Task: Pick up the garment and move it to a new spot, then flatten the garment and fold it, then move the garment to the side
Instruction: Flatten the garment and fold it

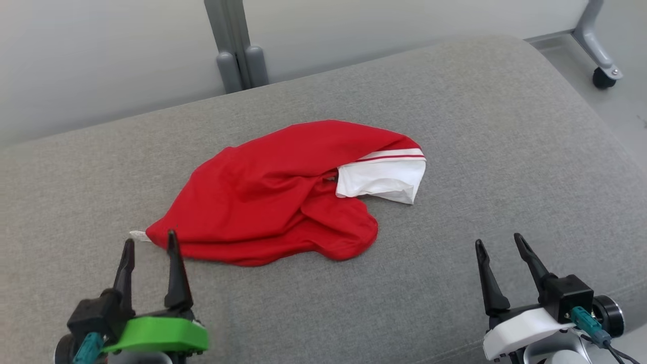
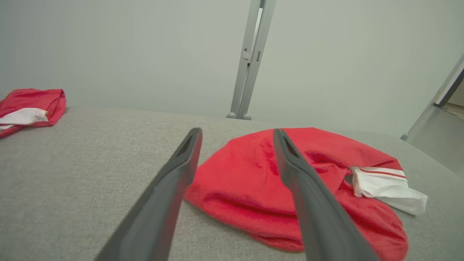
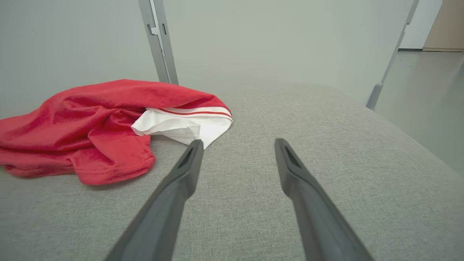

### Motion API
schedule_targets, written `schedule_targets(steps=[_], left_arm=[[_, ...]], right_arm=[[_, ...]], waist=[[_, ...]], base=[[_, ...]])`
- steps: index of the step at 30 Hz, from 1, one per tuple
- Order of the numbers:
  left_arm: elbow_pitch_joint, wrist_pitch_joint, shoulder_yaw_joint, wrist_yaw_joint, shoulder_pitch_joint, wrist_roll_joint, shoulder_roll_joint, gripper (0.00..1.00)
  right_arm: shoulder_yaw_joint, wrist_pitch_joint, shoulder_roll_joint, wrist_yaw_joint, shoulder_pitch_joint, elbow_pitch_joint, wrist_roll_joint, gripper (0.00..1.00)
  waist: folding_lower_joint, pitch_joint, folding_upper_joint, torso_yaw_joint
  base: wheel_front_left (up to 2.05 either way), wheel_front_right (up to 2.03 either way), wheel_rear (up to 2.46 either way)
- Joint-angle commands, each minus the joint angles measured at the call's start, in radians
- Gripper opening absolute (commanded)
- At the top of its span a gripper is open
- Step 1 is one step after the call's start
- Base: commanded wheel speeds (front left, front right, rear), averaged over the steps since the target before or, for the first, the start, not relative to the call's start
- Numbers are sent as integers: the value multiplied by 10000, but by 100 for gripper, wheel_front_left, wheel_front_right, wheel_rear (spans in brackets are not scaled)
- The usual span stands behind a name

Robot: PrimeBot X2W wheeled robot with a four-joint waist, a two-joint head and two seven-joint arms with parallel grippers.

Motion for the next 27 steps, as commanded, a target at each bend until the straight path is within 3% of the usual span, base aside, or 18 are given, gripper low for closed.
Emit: schedule_targets(steps=[1, 10, 16, 21, 27], left_arm=[[-91, -23, 273, -51, 448, 332, -57, 100], [-258, -20, 1922, -1164, 1961, 1741, -709, 100], [-288, -20, 2467, -1729, 2292, 2292, -1109, 100], [50, -22, 2244, -2061, 1643, 2401, -1226, 100], [2051, -19, 1837, -2536, -501, 2406, -1163, 100]], right_arm=[[-24, -2, -15, -15, 163, -65, -100, 100], [-92, -2, -13, -15, 415, -156, -314, 100], [-61, -2, -14, -16, 391, -162, -379, 100], [42, -2, -12, -16, 146, -229, -372, 100], [235, -2, -12, -16, -363, -331, -375, 100]], waist=[[0, -215, 0, 337], [0, -446, 0, 1067], [0, -473, 0, 1281], [0, -122, 0, 1282], [0, 912, 0, 1032]], base=[[0, 0, 0], [0, 0, 0], [0, 0, 0], [0, 0, 0], [0, 0, 0]])
